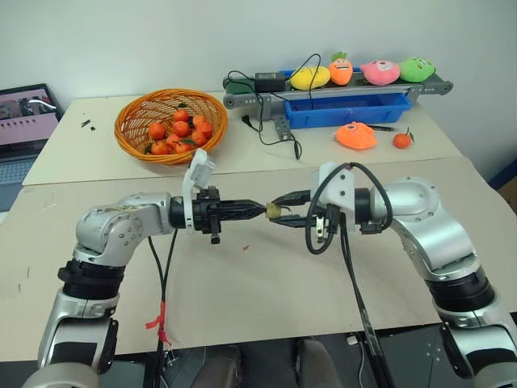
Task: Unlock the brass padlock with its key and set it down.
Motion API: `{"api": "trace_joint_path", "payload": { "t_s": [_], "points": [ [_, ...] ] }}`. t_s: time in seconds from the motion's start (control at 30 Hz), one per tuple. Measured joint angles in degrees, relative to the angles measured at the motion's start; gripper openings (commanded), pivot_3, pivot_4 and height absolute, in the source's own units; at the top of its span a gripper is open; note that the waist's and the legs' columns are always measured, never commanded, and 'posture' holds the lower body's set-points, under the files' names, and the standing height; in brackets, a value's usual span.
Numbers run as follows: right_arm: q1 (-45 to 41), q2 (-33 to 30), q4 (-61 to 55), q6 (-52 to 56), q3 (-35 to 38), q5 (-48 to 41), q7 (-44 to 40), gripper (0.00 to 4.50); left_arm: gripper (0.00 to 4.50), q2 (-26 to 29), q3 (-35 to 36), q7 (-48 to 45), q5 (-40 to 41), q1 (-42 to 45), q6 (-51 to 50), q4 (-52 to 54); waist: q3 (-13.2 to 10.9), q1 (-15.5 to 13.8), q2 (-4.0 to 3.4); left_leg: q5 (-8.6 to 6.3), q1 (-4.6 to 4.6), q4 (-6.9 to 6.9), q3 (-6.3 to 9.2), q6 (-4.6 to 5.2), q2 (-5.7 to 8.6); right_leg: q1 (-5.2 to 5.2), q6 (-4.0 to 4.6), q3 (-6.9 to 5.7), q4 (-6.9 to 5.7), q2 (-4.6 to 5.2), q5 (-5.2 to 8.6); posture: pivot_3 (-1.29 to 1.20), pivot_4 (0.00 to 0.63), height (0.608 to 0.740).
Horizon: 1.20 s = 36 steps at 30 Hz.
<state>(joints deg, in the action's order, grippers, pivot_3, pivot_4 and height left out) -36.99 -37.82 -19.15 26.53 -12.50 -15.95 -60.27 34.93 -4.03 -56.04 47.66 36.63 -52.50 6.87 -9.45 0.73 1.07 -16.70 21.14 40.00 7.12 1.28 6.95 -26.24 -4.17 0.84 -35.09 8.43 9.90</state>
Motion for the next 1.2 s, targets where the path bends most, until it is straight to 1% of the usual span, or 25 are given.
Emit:
{"api": "trace_joint_path", "payload": {
  "t_s": [0.23,0.53,0.87,1.07,1.13,1.2],
  "points": [
    [0.1,-0.4,0.3,0.0,0.1,0.2,0.1,0.9,0.03,-0.2,-1.6,-2.2,-4.9,0.9,3.9,0.2,0.0,0.0,0.0,-0.01,0.01,0.0,0.0,0.01,0.0,0.0,0.0,0.0,0.0,0.0,0.0,0.0,0.15,0.74],
    [0.1,-0.4,0.6,0.2,0.1,0.9,0.6,0.9,0.03,-0.5,-3.4,-4.0,-11.9,0.3,12.4,1.3,0.0,0.0,0.0,-0.01,0.01,0.0,0.0,0.01,0.0,0.0,0.0,-0.01,0.01,0.0,0.0,0.0,0.15,0.74],
    [-0.2,-0.5,0.6,1.3,0.6,1.2,0.7,0.9,0.03,-2.7,-2.8,-4.9,-16.9,-1.5,21.3,1.1,0.0,0.0,0.0,-0.01,0.01,0.0,0.0,0.02,0.0,0.0,0.0,-0.01,0.01,0.0,0.0,0.0,0.15,0.74],
    [-0.6,-0.4,0.6,1.4,1.5,1.2,0.7,0.9,0.03,-4.6,-1.1,-5.2,-16.4,-1.5,21.6,0.2,0.0,0.0,0.0,-0.01,0.01,0.02,0.0,0.03,0.0,0.0,-0.01,-0.01,0.0,0.0,0.0,0.0,0.15,0.74],
    [-0.6,-0.3,0.6,1.4,1.6,1.2,0.7,0.9,0.03,-5.1,-0.6,-5.1,-15.8,-1.5,20.5,-0.2,0.0,0.0,0.0,-0.01,0.01,0.02,0.0,0.03,0.0,0.0,-0.01,-0.02,0.0,0.0,0.0,0.0,0.15,0.74],
    [-0.6,-0.3,0.6,1.5,1.6,1.2,0.6,0.9,0.03,-5.2,-0.1,-4.6,-14.2,-1.2,17.1,-0.3,0.0,0.0,0.0,-0.01,0.01,0.02,0.0,0.03,0.0,0.0,-0.01,-0.02,-0.01,0.0,0.0,0.0,0.15,0.74]
  ]
}}
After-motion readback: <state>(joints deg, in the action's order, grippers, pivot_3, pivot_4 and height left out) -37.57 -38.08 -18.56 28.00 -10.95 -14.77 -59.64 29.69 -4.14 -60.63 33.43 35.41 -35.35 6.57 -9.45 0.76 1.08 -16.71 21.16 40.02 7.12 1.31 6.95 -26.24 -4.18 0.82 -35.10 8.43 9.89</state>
